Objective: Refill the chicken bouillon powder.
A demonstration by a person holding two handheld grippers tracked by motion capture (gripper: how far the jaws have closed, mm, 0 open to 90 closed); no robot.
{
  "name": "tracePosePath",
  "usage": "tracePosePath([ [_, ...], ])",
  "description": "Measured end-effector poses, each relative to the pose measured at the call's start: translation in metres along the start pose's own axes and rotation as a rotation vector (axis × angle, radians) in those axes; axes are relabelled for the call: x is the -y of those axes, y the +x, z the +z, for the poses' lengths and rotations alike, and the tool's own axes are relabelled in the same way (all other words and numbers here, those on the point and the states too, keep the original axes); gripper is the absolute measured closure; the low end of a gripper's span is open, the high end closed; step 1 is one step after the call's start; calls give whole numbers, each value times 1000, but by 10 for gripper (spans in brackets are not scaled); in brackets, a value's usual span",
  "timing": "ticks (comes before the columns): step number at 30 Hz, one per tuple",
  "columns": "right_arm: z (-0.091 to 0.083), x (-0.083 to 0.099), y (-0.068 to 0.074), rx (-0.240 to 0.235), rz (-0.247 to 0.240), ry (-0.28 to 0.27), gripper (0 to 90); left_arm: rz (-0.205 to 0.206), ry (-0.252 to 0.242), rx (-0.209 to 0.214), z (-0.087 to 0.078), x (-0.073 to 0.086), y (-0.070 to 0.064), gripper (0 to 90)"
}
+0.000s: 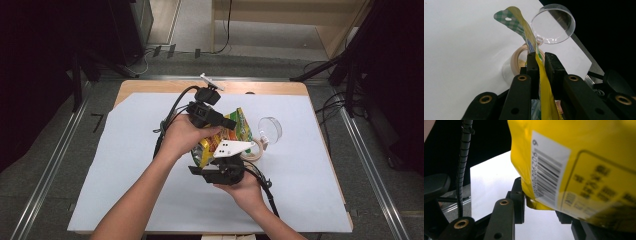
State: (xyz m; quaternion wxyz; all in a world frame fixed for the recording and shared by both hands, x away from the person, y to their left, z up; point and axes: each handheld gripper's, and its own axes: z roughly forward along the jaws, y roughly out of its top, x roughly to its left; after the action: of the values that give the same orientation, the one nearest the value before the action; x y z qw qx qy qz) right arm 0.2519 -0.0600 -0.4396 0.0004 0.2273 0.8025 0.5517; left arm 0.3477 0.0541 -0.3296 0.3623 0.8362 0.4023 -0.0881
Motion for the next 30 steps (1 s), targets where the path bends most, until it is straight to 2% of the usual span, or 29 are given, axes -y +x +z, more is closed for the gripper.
tracePosePath([
  [22,-3,-2,2,7,-10,-12,670,-1,-6,5,-1,-2,-1,828],
  [30,-3,-1,1,-1,7,-12,669,-4,6,0,1,-3,-1,826],
])
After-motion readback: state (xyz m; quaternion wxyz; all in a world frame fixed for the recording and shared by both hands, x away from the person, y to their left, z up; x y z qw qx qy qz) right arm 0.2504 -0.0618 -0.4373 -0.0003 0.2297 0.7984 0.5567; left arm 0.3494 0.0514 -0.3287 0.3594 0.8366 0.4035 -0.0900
